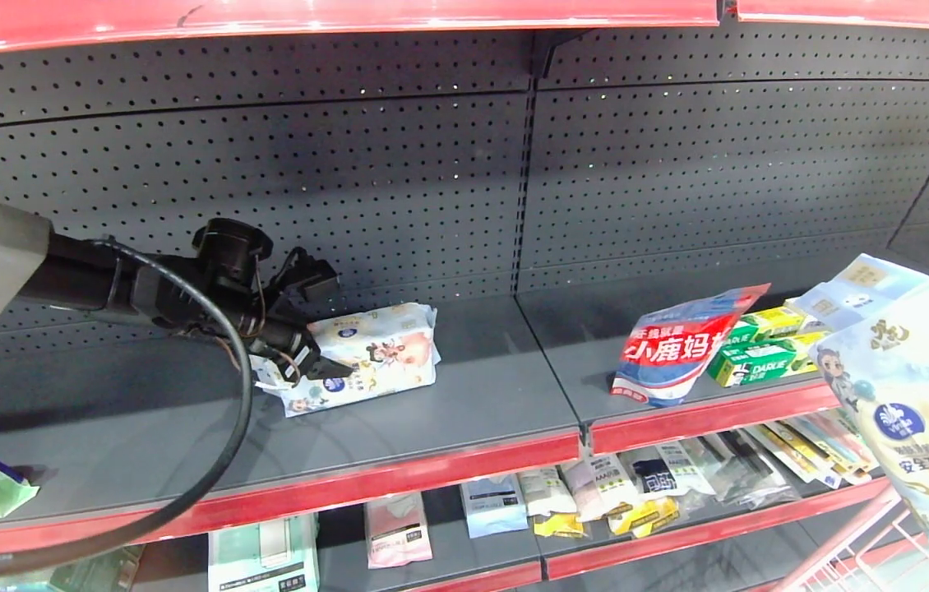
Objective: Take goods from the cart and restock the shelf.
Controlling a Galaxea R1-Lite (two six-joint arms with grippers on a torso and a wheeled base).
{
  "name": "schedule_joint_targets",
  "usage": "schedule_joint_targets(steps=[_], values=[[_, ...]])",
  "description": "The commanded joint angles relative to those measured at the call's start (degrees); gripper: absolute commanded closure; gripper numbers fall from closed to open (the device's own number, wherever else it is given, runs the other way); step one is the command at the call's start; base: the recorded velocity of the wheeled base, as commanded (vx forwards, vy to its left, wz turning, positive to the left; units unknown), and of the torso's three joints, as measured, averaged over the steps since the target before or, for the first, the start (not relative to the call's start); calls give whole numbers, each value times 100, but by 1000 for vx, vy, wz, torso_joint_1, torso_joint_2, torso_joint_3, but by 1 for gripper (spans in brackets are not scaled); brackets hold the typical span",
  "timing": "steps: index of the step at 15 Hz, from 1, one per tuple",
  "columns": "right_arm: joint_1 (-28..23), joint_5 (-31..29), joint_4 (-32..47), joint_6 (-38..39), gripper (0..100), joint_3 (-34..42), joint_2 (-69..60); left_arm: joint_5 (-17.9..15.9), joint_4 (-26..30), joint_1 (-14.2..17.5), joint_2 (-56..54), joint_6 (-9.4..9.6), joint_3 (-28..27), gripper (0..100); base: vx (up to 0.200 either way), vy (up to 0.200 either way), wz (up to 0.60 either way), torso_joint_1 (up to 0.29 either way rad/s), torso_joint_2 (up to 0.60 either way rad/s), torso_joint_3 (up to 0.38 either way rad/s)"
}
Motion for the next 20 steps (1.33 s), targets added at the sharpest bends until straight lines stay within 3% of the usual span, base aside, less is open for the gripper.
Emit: schedule_joint_targets(steps=[1,3,7,10,11,12,14,18,20], values=[[-3,1,0,1,100,0,31,-5,87,1,-64,12,45,100,0,0,0,0,0,0],[-3,1,8,1,100,0,31,-41,404,1,-266,38,80,100,0,0,0,0,0,0],[-3,1,-18,1,100,-36,101,-471,1081,256,-1066,645,432,100,0,0,0,0,0,0],[-3,9,-36,1,100,-71,163,-691,1107,704,-1400,1409,1038,100,0,0,0,0,0,0],[-3,9,-44,1,100,-88,189,-840,1089,863,-1427,1849,1231,100,0,0,0,0,0,0],[-3,9,-36,1,100,-97,198,-972,1063,898,-1435,1989,1337,100,0,0,0,0,0,0],[-3,9,-36,1,100,-97,189,-1042,1028,898,-1453,2060,1451,100,0,0,0,0,0,0],[-3,-8,-27,1,100,-159,154,-1078,1019,933,-1514,2473,1767,100,0,0,0,0,0,0],[6,-8,-18,1,100,-211,163,-1069,887,968,-1488,2499,1926,100,0,0,0,0,0,0]])
